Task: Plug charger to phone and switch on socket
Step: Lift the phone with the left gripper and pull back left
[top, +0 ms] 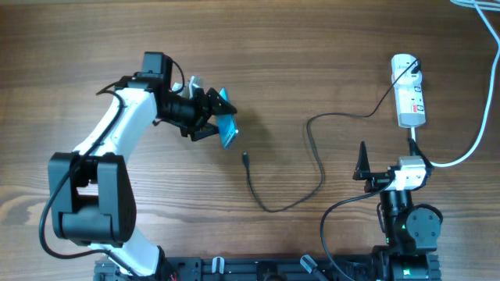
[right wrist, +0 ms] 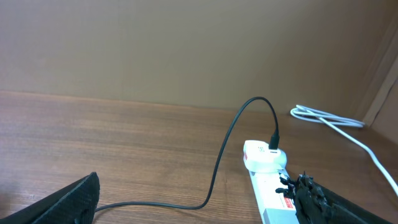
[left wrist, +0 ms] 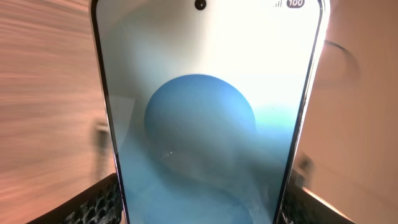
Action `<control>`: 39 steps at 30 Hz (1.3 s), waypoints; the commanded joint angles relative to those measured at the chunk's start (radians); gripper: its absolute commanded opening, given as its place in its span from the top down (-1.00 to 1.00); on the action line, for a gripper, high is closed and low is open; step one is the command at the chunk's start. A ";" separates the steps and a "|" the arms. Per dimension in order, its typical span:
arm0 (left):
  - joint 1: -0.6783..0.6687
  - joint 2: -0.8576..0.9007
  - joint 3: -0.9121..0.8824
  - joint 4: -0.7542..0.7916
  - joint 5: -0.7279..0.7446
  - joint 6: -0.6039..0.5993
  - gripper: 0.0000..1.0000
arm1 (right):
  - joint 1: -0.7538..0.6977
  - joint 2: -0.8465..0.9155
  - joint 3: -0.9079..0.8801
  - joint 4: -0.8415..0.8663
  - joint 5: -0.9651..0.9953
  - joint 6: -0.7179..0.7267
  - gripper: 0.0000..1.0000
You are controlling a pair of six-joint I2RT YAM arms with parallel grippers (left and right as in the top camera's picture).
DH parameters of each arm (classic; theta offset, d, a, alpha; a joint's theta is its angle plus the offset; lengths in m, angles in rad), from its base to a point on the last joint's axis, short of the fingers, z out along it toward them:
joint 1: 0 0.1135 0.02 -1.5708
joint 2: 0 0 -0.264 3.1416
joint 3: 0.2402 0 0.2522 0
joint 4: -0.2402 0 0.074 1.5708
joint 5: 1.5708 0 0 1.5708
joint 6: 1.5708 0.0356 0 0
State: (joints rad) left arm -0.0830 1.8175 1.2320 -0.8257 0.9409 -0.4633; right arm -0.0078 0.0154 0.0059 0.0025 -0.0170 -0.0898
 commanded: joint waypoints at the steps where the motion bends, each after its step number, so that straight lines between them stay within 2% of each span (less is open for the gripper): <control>1: 0.008 -0.039 0.026 0.004 0.357 0.064 -0.52 | 0.005 -0.008 -0.001 0.004 0.017 0.013 -1.00; 3: 0.008 -0.039 0.026 0.006 0.444 0.064 -0.52 | 0.005 -0.008 -0.001 0.004 0.017 0.013 -1.00; 5: 0.008 -0.039 0.026 0.006 0.521 0.063 -0.44 | 0.005 -0.008 -0.001 0.004 0.017 0.013 -0.99; 9: 0.008 -0.039 0.026 0.006 0.603 0.058 -0.43 | 0.005 -0.008 -0.001 0.004 0.017 0.013 -1.00; 13: 0.008 -0.039 0.026 0.006 0.605 -0.020 -0.44 | 0.005 -0.008 -0.001 0.004 0.017 0.013 -1.00; 18: 0.008 -0.039 0.026 0.002 0.620 -0.020 -0.45 | 0.005 -0.008 -0.001 0.004 0.017 0.013 -1.00; 21: 0.008 -0.039 0.026 -0.001 0.630 -0.086 -0.46 | 0.005 -0.008 -0.001 0.004 0.017 0.013 -0.99; 27: 0.008 -0.039 0.026 -0.001 0.630 -0.137 -0.45 | 0.005 -0.008 -0.001 0.004 0.017 0.013 -0.99; 28: 0.008 -0.039 0.026 -0.001 0.630 -0.155 -0.50 | 0.005 -0.008 -0.001 0.004 0.017 0.013 -1.00; 34: 0.008 -0.039 0.026 -0.001 0.630 -0.155 -0.50 | 0.005 -0.008 -0.001 0.004 0.017 0.013 -1.00; 37: 0.008 -0.039 0.026 -0.001 0.630 -0.165 -0.40 | 0.005 -0.008 -0.001 0.004 0.017 0.013 -1.00; 39: 0.008 -0.039 0.026 -0.001 0.630 -0.175 -0.40 | 0.005 -0.008 -0.001 0.004 0.017 0.013 -1.00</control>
State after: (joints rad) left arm -0.0780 1.8145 1.2320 -0.8265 1.5177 -0.6174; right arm -0.0078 0.0154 0.0059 0.0025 -0.0170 -0.0898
